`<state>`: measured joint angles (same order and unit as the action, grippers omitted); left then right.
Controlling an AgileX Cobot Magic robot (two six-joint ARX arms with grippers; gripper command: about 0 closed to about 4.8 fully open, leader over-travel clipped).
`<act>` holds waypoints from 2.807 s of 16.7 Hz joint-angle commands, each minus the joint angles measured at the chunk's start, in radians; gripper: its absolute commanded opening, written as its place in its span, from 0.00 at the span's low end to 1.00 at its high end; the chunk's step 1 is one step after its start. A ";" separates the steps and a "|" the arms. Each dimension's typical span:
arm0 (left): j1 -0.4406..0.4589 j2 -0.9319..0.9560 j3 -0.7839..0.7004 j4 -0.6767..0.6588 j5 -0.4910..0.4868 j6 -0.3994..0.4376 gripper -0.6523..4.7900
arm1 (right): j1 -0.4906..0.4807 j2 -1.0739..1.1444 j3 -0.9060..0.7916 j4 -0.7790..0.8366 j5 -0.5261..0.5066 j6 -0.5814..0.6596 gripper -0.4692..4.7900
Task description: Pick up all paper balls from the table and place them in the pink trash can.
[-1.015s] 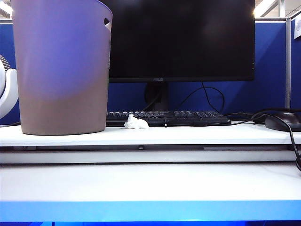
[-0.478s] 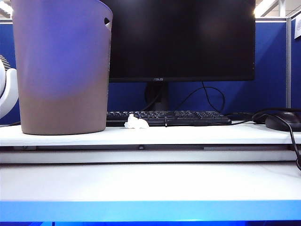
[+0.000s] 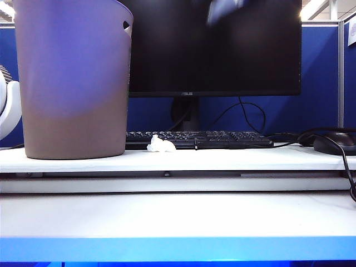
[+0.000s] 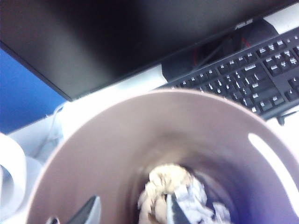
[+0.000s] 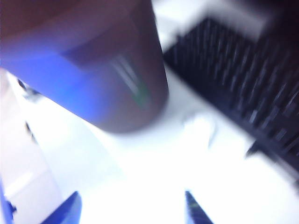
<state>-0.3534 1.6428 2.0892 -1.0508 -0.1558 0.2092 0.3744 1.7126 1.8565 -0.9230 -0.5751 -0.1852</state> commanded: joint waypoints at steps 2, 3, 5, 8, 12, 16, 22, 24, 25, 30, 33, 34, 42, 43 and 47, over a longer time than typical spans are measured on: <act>0.001 -0.004 0.003 -0.040 0.108 -0.039 0.47 | 0.031 0.226 -0.030 0.191 -0.004 0.003 0.76; 0.001 -0.004 0.003 -0.041 0.121 -0.045 0.47 | 0.044 0.256 -0.031 0.220 -0.001 0.002 0.76; 0.001 -0.010 0.003 -0.119 0.190 -0.032 0.45 | 0.066 0.314 -0.031 0.274 0.023 0.000 0.76; 0.001 -0.011 0.003 -0.214 0.327 -0.026 0.45 | 0.075 0.366 -0.034 0.347 0.062 -0.008 0.76; 0.001 -0.023 0.003 -0.210 0.578 -0.034 0.45 | 0.076 0.424 -0.034 0.410 0.101 -0.009 0.76; 0.001 -0.023 0.003 -0.205 0.643 -0.050 0.45 | 0.097 0.463 -0.034 0.444 0.109 -0.010 0.75; 0.001 -0.023 0.004 -0.228 0.654 -0.053 0.45 | 0.146 0.482 -0.034 0.507 0.203 -0.009 0.44; 0.001 -0.023 0.004 -0.232 0.654 -0.053 0.45 | 0.148 0.490 -0.034 0.493 0.203 -0.006 0.14; 0.001 -0.023 0.004 -0.233 0.654 -0.053 0.45 | 0.149 0.493 -0.034 0.481 0.208 -0.006 0.08; 0.001 -0.023 0.004 -0.234 0.649 -0.052 0.45 | 0.146 0.410 -0.032 0.434 0.320 -0.056 0.08; 0.001 -0.023 0.004 -0.233 0.586 -0.049 0.45 | 0.144 0.248 -0.032 0.453 0.358 -0.077 0.08; 0.001 -0.023 0.004 -0.232 0.523 -0.049 0.45 | 0.150 0.202 -0.032 0.485 0.355 -0.077 0.08; 0.001 -0.178 0.003 -0.069 0.103 -0.052 0.11 | 0.307 0.047 0.078 0.690 0.207 0.029 0.08; 0.001 -0.198 0.003 -0.057 0.088 -0.053 0.11 | 0.328 0.056 0.078 0.709 0.199 0.029 0.08; 0.001 -0.330 0.003 -0.086 0.021 -0.053 0.11 | 0.407 0.132 0.078 0.706 0.274 0.031 0.97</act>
<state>-0.3519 1.3483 2.0888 -1.1297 -0.1287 0.1570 0.7788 1.8568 1.9301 -0.2226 -0.3359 -0.1616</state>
